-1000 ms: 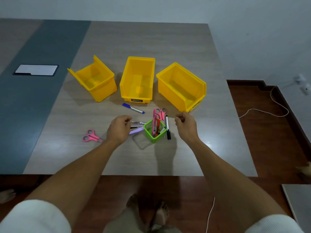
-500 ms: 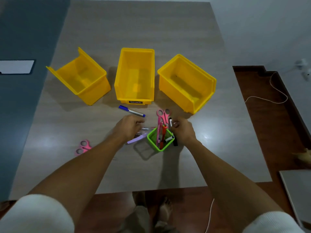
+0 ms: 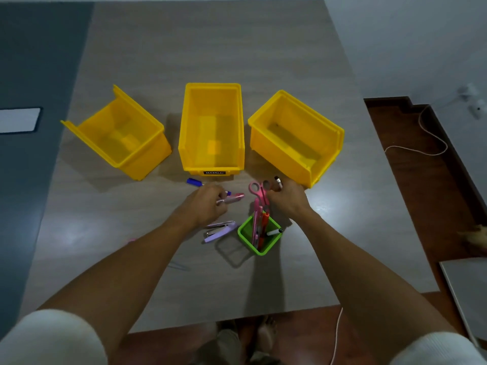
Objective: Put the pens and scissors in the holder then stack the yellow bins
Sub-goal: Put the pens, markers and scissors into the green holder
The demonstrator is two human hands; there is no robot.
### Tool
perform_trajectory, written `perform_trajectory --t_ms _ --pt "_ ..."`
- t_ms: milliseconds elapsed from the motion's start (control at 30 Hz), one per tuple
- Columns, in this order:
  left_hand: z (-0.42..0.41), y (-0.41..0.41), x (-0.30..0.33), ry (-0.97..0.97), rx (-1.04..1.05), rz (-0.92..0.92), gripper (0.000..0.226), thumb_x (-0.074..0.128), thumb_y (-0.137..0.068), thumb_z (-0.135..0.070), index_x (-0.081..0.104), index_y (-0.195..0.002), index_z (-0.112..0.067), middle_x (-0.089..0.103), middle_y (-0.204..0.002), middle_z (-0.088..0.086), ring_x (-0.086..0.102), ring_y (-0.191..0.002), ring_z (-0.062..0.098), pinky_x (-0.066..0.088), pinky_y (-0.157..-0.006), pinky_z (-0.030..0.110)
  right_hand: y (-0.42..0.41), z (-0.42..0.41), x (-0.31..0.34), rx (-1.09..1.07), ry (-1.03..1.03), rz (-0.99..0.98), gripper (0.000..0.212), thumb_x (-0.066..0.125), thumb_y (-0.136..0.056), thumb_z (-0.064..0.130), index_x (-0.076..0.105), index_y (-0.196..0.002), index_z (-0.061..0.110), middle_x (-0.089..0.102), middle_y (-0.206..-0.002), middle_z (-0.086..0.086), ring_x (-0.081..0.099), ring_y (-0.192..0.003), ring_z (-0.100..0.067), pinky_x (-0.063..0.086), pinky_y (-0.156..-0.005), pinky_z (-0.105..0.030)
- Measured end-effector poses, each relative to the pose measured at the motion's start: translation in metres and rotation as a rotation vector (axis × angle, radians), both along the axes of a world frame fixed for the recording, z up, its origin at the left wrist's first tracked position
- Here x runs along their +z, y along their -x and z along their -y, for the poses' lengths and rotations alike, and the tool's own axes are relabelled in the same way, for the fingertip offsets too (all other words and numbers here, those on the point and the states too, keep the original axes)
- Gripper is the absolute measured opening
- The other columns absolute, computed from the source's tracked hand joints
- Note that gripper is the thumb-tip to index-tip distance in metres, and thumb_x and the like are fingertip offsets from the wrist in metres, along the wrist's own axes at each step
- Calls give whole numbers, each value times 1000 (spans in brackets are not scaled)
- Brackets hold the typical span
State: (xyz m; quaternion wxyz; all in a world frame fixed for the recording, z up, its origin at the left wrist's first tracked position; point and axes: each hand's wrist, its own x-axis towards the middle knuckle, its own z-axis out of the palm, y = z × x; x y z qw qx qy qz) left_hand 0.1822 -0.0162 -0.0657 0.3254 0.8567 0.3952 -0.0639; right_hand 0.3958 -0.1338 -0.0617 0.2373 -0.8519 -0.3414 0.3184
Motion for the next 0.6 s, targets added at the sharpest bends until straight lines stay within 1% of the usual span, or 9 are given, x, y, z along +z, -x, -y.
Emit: perform_trajectory --t_ms 100,133,200,267,333,400,467,567,600 --pt "-4 6 7 -10 241 86 11 59 -93 -25 53 -90 -16 62 -103 16 59 -87 33 49 -70 45 4 -16 -4 84 196 49 42 82 -71 53 69 -92 20 70 -79 -2 68 -70 -23 61 -65 -40" --pt "-7 8 9 -14 316 78 14 59 -94 -24 54 -91 -11 62 -101 18 58 -85 34 44 -68 43 6 -21 -6 111 234 69 43 82 -69 55 70 -91 20 71 -80 -4 69 -70 -24 62 -66 -42" --pt "-13 8 16 -20 380 13 19 62 -94 -21 61 -100 -2 64 -100 18 58 -88 35 39 -69 39 10 -30 -4 127 256 48 35 81 -74 47 72 -91 19 72 -80 -7 69 -71 -25 62 -67 -40" --pt "-20 10 17 -104 261 -41 25 63 -94 -21 66 -115 -7 69 -111 18 64 -100 38 47 -74 41 9 -34 -2 111 260 2 26 82 -77 41 68 -85 21 70 -77 -5 66 -69 -22 57 -62 -36" --pt "-28 11 15 -185 101 -95 31 64 -94 -25 67 -123 -17 71 -118 16 67 -106 39 52 -79 43 7 -36 -1 125 238 -12 27 83 -78 40 61 -85 27 64 -73 1 62 -66 -17 48 -56 -29" --pt "-34 10 11 -204 -7 -173 29 65 -95 -29 68 -122 -17 70 -119 16 67 -108 39 53 -81 44 6 -34 0 135 197 18 30 80 -79 45 58 -91 29 59 -71 4 62 -68 -20 46 -58 -30" --pt "-36 6 7 -213 -85 -237 26 62 -97 -30 69 -114 -12 67 -120 18 65 -110 41 51 -81 44 3 -32 1 123 195 63 30 73 -83 48 61 -93 22 61 -74 0 63 -71 -25 46 -59 -33" --pt "-36 9 0 -233 -104 -221 25 63 -96 -27 68 -114 -11 59 -124 17 63 -110 43 50 -81 46 -2 -28 4 95 153 79 26 70 -88 43 65 -94 17 63 -79 -5 63 -72 -28 43 -58 -33" --pt "-35 10 -1 -239 -89 -185 26 66 -94 -28 68 -114 -12 57 -123 15 63 -108 42 50 -80 46 -4 -25 6 97 107 62 21 71 -89 40 66 -90 19 62 -76 -4 61 -69 -27 40 -58 -33"
